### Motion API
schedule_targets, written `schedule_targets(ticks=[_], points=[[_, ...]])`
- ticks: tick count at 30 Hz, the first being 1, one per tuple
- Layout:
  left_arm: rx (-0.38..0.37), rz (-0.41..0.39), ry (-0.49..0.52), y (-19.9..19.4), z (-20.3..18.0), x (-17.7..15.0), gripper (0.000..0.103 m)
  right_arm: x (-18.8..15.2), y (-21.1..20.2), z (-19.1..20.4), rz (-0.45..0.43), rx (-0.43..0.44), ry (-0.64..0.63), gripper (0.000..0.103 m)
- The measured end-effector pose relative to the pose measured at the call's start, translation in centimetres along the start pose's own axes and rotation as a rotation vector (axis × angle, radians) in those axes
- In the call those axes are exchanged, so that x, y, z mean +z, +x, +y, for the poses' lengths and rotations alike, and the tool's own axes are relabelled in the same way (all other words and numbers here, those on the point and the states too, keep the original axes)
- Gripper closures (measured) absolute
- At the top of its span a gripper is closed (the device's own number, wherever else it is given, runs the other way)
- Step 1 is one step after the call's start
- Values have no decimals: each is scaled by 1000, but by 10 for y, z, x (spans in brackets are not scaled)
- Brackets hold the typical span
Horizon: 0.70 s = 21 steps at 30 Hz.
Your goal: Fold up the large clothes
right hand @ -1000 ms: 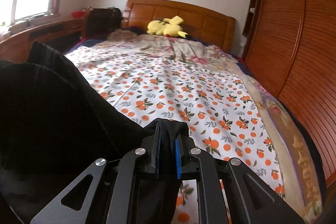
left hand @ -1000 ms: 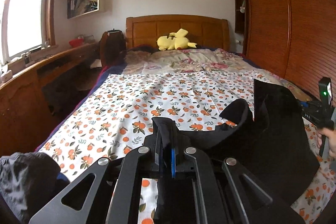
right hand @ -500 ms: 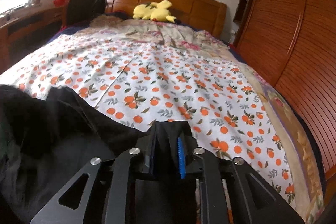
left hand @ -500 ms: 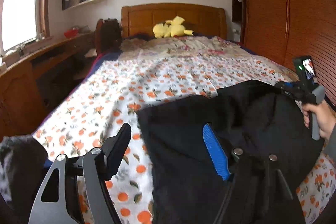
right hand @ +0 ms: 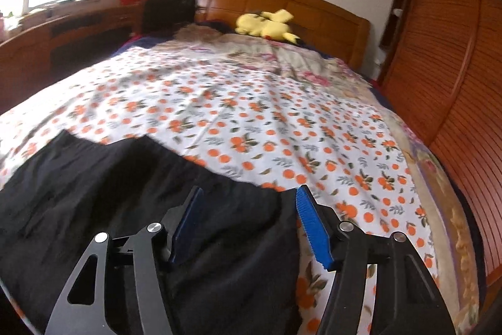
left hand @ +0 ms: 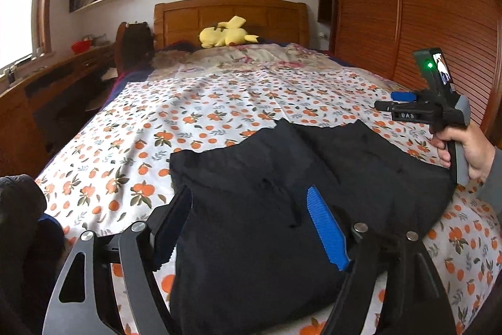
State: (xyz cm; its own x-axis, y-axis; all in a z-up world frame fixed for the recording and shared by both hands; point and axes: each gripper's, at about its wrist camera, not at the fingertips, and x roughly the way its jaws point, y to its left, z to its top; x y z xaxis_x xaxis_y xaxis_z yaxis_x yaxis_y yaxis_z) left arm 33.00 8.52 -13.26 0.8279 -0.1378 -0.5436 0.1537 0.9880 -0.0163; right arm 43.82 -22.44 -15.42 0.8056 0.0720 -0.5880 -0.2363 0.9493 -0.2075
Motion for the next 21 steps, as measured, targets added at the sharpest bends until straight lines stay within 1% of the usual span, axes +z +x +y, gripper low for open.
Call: schedule_targets(ticks=[4,6,11,16,18,21], points=[[-4,-7,7,-9,-10,-6,21,-21,-22,16,12,77,-28,47],[-8,-7,11,-11,-15,-8,21,-36,-31,25,28,124,-33,50],[-12,18,29,-11,-24,-21,21,-67,-47,47,76,216,-45,51],[-11,42,24,-10,-26,-39,21,-86,-67,75,82,318,-47,51],[-8,44,22,-10,-25,-45,21,-92,-71,90,79,365,-58,51],[-16,55,19,-11,-23,-54,21,-104,-66,107,109,387,-85,51]])
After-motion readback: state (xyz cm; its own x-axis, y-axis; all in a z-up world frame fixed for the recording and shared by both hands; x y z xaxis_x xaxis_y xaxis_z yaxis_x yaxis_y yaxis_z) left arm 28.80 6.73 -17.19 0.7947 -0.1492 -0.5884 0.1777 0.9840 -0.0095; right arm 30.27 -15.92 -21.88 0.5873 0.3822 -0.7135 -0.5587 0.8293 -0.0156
